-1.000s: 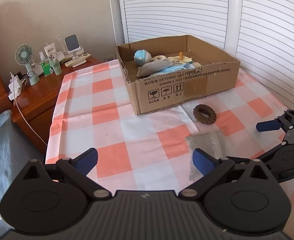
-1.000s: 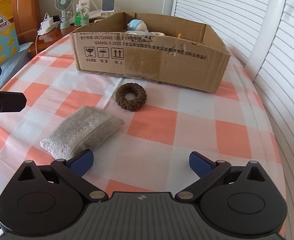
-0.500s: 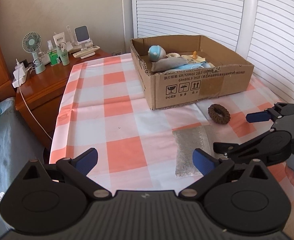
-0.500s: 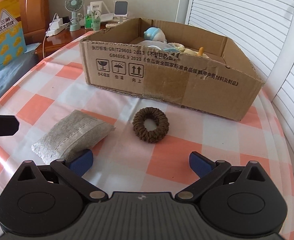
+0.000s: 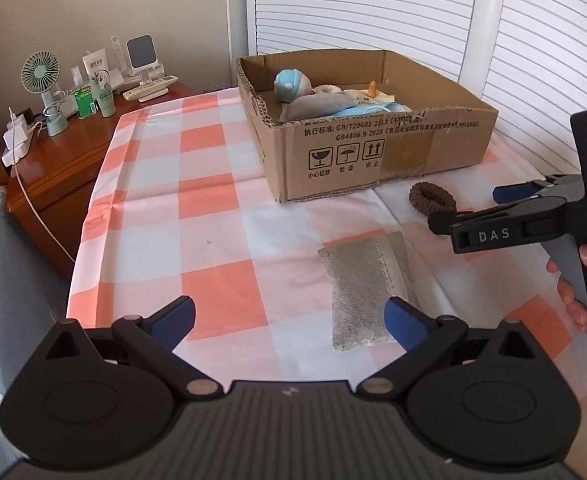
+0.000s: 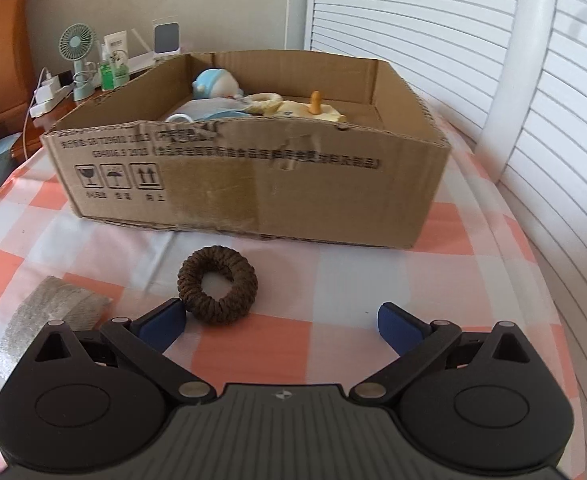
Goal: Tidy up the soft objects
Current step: 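Move the right gripper to the brown scrunchie while the left approaches the second grey pouch, then grasp the brown scrunchie with the right gripper while the left grasps the grey pouch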
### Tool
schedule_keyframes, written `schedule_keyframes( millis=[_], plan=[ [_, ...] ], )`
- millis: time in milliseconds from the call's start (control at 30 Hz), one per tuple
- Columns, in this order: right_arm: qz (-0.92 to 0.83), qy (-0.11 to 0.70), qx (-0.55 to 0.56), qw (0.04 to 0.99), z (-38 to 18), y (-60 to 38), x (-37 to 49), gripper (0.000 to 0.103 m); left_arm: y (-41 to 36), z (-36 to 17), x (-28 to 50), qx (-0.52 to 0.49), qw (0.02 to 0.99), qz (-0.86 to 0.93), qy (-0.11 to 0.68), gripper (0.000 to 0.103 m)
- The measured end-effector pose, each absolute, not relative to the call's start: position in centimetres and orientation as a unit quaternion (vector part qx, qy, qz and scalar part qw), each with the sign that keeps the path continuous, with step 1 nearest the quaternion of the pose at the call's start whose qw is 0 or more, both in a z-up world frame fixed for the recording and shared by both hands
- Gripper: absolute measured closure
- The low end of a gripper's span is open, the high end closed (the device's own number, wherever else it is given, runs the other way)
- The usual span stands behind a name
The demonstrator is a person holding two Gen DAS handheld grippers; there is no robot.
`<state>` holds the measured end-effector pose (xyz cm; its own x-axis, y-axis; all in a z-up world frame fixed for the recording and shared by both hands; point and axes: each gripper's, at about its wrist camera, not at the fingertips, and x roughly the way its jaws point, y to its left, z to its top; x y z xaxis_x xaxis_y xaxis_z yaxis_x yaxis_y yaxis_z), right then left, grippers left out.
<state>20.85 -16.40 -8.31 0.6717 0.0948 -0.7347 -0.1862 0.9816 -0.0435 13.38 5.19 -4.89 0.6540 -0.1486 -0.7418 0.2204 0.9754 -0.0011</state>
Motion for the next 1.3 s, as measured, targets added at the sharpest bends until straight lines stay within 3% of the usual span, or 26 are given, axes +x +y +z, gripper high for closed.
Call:
schedule_keyframes(
  millis=[467, 800, 900, 1067, 1300],
  plan=[
    [0.084, 0.381, -0.064, 0.919, -8.6, -17.4, 19.8, 0.0, 2.1, -7.8, 15.7, 0.045, 0.89, -0.133, 0.434, 0.002],
    [0.082, 0.377, -0.064, 0.92, -8.6, -17.4, 19.7, 0.0, 4.1, -7.6, 15.9, 0.037, 0.894, -0.097, 0.435, 0.003],
    [0.082, 0.378, -0.063, 0.92, -8.6, -17.3, 19.7, 0.0, 3.0, -7.7, 15.9, 0.042, 0.895, -0.121, 0.427, 0.012],
    [0.091, 0.383, -0.065, 0.917, -8.5, -17.2, 19.6, 0.0, 1.7, -7.2, 15.9, 0.057, 0.9, -0.146, 0.406, 0.049],
    [0.137, 0.385, -0.079, 0.909, -8.6, -15.8, 20.0, 0.0, 2.4, -7.2, 15.9, 0.04, 0.901, -0.152, 0.405, 0.052]
  ],
)
